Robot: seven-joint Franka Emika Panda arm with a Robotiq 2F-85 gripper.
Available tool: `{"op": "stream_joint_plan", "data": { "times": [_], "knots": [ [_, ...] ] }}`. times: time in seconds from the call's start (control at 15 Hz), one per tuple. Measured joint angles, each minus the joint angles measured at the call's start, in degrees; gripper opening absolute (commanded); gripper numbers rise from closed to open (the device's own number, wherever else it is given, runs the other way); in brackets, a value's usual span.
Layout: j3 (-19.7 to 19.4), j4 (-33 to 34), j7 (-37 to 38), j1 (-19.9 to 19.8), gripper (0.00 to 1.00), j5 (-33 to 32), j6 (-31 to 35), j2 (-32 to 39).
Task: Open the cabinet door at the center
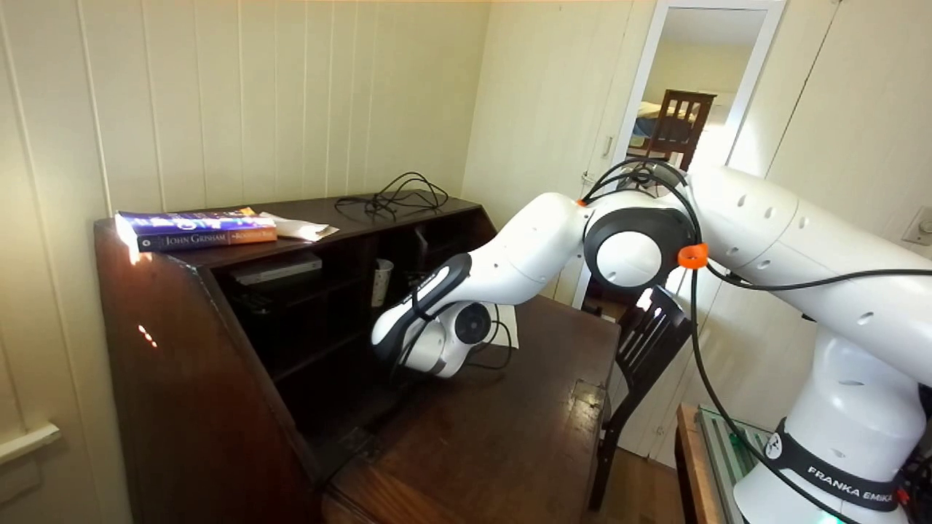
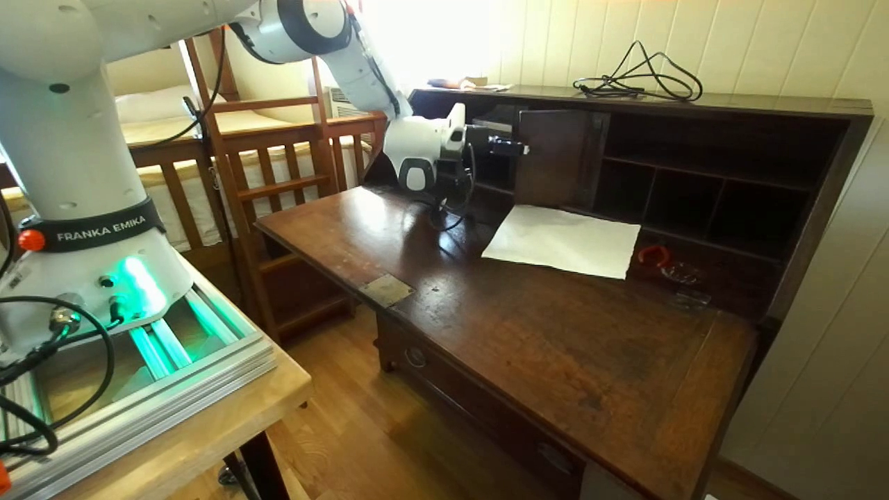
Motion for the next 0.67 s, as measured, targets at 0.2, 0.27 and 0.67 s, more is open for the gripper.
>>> {"op": "stream_joint_plan", "data": {
  "times": [0.2, 0.27, 0.67],
  "knots": [
    [-5.86, -5.32, 4.91, -1.40, 1.00, 6.81, -1.39, 0.03],
    [-7.15, -7.24, 6.48, -2.31, 1.00, 8.60, -1.40, -0.01],
    [-4.95, -13.66, 12.50, -4.02, 1.00, 5.62, -1.37, -2.70]
  ]
}}
